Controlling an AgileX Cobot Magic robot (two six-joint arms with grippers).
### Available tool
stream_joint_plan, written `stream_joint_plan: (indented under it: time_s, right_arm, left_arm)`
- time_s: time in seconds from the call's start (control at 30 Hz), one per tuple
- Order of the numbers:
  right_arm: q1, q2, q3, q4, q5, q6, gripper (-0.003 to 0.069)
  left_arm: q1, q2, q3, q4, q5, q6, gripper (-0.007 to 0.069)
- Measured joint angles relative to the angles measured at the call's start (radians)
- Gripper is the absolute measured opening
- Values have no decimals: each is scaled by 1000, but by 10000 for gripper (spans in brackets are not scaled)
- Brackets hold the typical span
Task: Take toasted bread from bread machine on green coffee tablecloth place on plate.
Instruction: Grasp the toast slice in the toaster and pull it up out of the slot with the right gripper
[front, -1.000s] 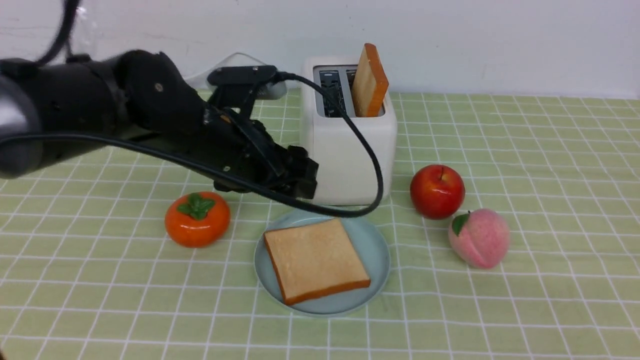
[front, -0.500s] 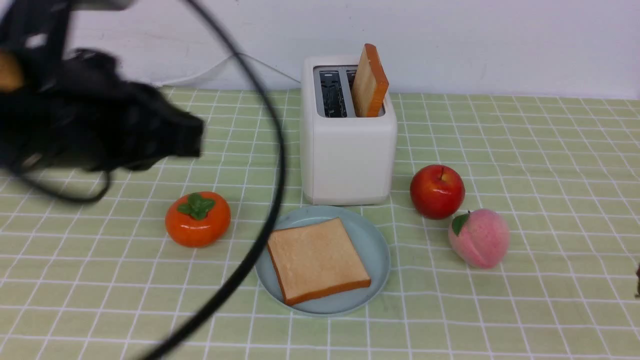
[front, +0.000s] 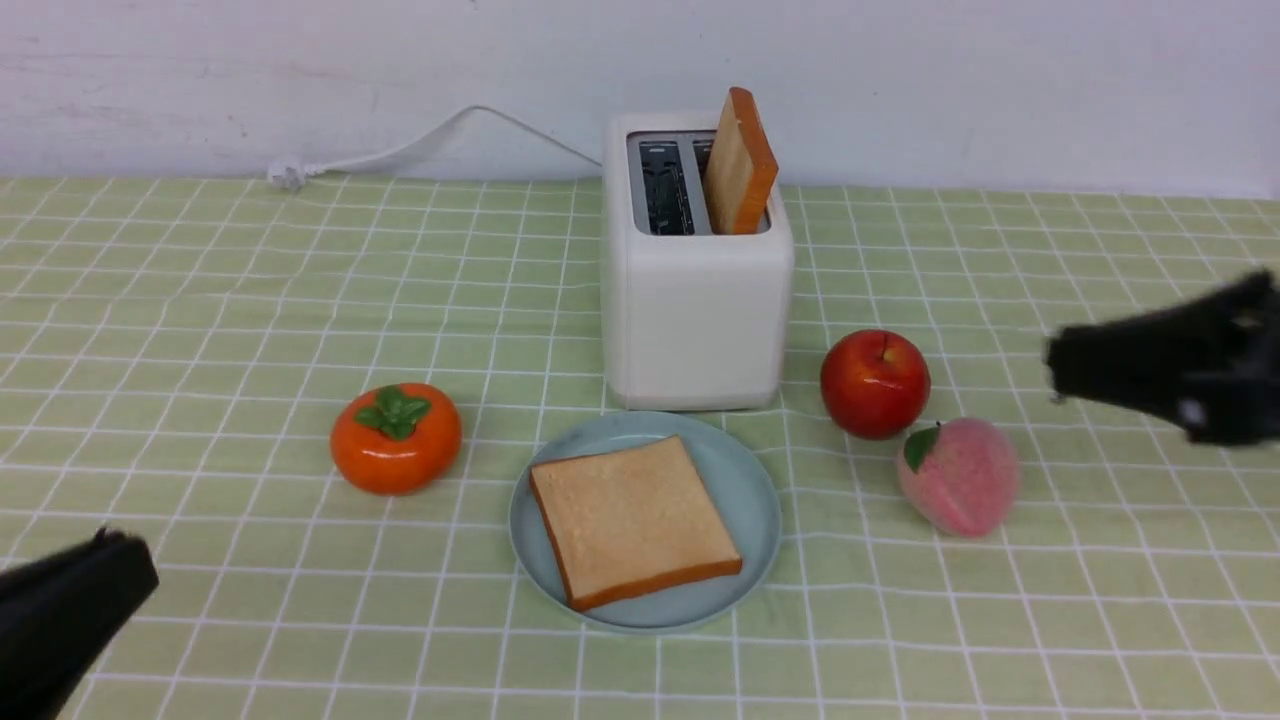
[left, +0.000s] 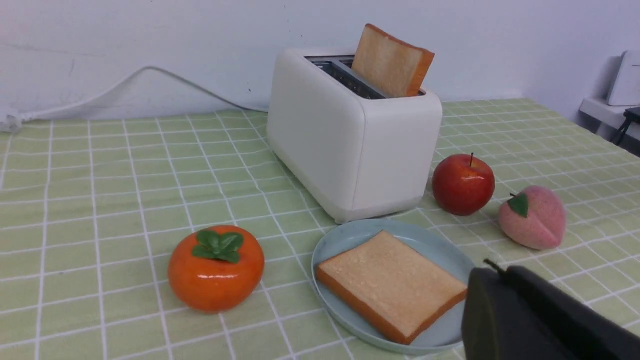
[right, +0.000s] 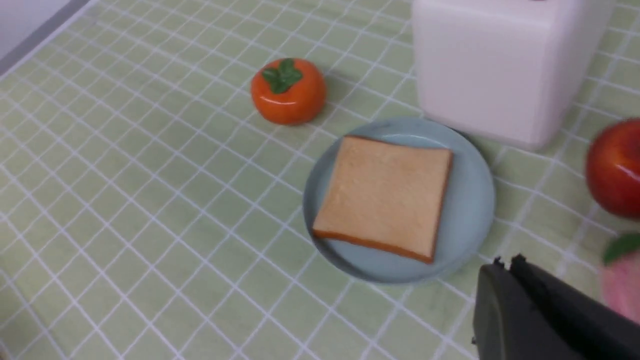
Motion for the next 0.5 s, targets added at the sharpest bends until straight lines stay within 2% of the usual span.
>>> stream_joint_plan:
  time_s: [0.13,0.3,0.4,0.43,0.5]
  right_arm:
    - [126,170,-111,-23,-213,0,19]
    - [164,348,-230,-27,-359,0,63]
    - [166,506,-351,-27,-460,0,189]
    - [166,514,-357,-27,-465,0,189]
    - [164,608,-438,-26,-508,0,328]
  left_arm:
    - [0,-11,26,0,-40,2,-13]
    - [0,-11,26,0,-56,2,-13]
    - [0,-11,26,-1,-56,2,-13]
    - [0,-11,26,-1,-56,2,-13]
    - [0,-11,26,-1,-56,2,-13]
